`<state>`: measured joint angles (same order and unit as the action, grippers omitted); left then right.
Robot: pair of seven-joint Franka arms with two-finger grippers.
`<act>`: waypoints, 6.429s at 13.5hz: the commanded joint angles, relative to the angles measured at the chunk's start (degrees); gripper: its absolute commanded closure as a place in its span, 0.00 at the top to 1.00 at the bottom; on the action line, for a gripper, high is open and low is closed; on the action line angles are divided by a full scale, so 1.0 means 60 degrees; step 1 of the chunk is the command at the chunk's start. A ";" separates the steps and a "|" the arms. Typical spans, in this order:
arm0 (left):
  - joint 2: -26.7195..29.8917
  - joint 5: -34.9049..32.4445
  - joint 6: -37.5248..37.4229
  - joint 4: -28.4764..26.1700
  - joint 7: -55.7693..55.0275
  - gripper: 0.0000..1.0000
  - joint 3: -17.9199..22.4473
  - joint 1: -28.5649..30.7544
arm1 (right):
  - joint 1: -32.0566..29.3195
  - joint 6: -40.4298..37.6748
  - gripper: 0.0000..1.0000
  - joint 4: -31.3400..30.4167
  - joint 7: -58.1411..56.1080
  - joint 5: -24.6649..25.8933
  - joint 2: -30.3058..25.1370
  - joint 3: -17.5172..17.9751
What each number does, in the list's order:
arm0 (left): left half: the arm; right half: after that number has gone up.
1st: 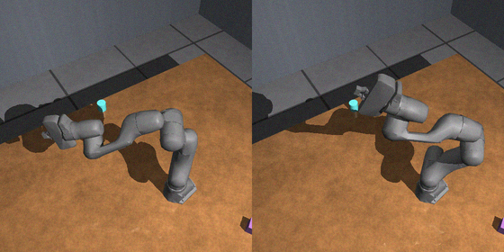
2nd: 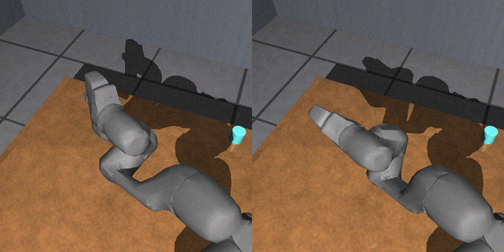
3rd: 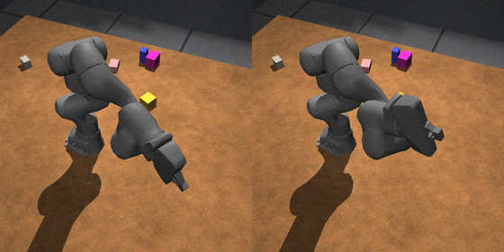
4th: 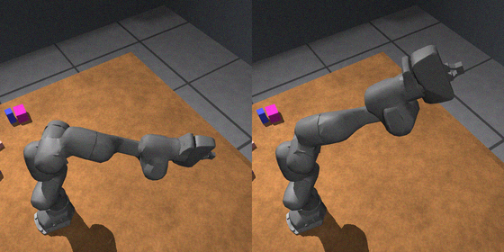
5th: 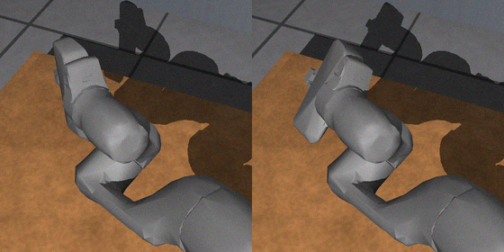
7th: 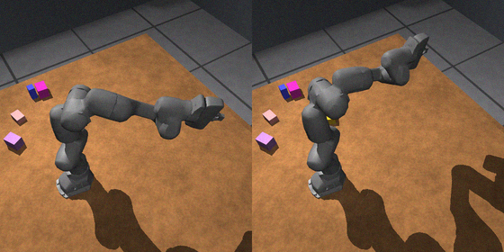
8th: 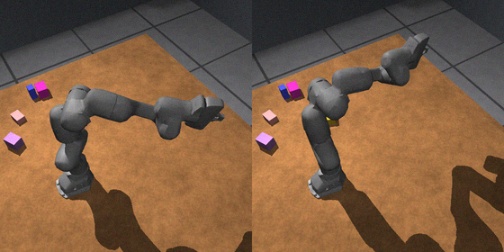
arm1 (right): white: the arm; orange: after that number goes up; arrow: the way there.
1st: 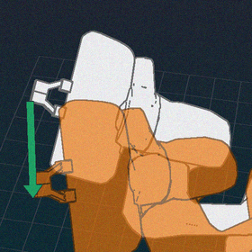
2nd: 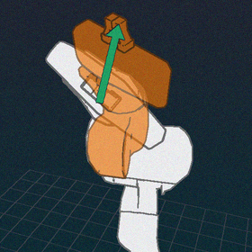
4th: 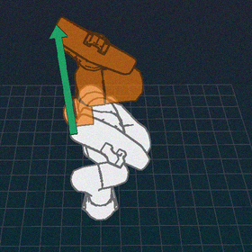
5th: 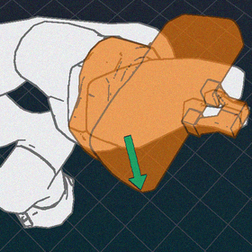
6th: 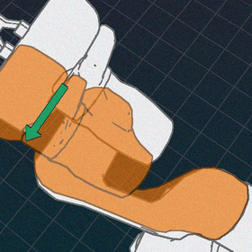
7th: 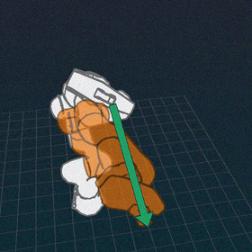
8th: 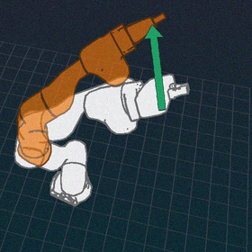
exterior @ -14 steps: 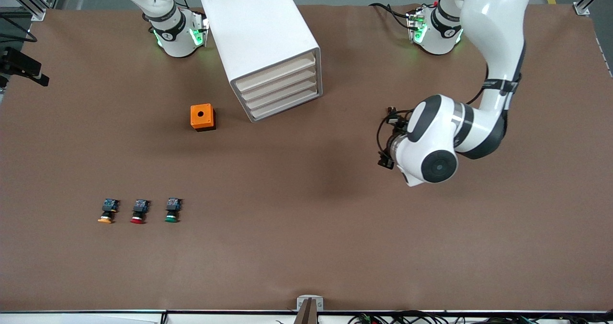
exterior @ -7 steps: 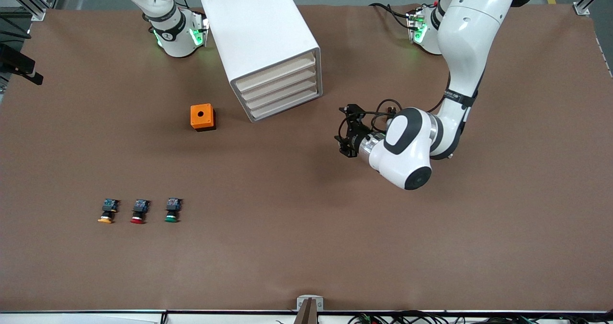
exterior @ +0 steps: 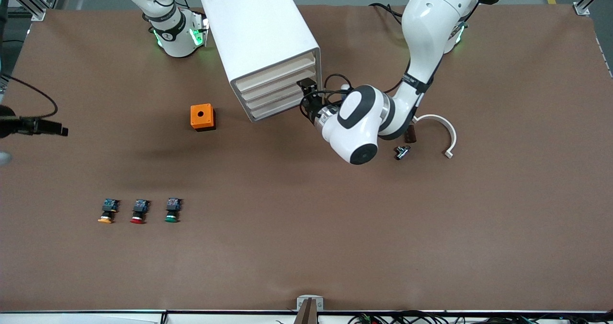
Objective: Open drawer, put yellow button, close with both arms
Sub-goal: 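Hook the drawer handle with the left gripper while the right gripper reaches buttons, then pull the drawer open with the left gripper while the right gripper grasps yellow button, then carry the yellow button over the open drawer with the right gripper, then lower the yellow button into the drawer and open the right gripper, then push the drawer shut with the left gripper while the right gripper withdraws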
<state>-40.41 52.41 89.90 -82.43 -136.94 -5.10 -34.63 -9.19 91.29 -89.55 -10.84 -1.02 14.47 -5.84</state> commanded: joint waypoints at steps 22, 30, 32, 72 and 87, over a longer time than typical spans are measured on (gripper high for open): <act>-0.0429 0.0875 -0.0571 0.0804 0.0249 0.13 0.1509 0.0454 | 0.0110 0.9496 1.00 -0.1759 0.0049 -0.1603 0.4283 0.0153; -0.0473 0.0890 -0.0131 0.1125 0.1376 0.99 0.1567 0.1053 | 0.0213 0.9467 0.01 -0.1672 0.0049 -0.1588 0.4386 0.0167; -0.0487 0.0817 -0.0116 0.1229 0.2514 0.99 0.1873 0.1390 | 0.0213 0.9001 0.00 -0.1583 0.0092 -0.1589 0.4124 0.0153; 0.0714 -0.6245 0.2711 0.0892 1.4635 1.00 0.2785 -0.1172 | 1.0365 0.4193 1.00 -0.0837 1.9884 0.0344 0.0562 0.0153; 0.0582 -0.5236 0.2814 0.0892 1.3246 1.00 0.1920 -0.2811 | 0.3222 -0.0697 1.00 0.1449 0.4837 0.0154 0.0196 0.0094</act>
<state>-37.06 19.30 106.33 -76.60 -55.95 6.44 -50.36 15.55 89.62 -81.61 29.11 -0.32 16.21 -6.63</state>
